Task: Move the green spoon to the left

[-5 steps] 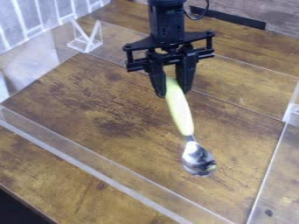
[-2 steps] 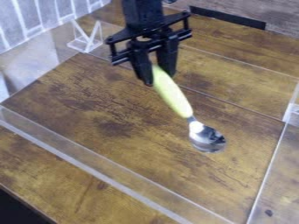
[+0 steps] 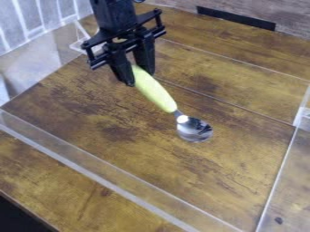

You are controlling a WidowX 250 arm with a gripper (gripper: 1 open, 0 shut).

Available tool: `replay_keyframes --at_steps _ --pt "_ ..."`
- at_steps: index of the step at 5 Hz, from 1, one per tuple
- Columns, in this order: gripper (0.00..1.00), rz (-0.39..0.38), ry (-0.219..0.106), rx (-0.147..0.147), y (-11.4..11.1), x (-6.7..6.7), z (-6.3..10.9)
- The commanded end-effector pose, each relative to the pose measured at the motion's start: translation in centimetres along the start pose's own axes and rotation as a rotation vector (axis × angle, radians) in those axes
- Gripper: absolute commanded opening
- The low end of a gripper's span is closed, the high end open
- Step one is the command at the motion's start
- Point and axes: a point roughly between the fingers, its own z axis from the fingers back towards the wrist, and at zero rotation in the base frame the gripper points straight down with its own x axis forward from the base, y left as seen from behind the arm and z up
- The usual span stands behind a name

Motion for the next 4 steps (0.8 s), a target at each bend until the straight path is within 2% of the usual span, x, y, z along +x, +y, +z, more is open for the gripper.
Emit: replay_keyframes --at_steps 1,2,4 --pt "0.0 0.021 -0.025 -0.081 0.3 1.2 2.6" --pt "0.0 0.035 -0.023 -0.088 0.7 2.3 2.8" --pt "0.0 0.135 -0.053 -0.112 3.2 4.0 3.3"
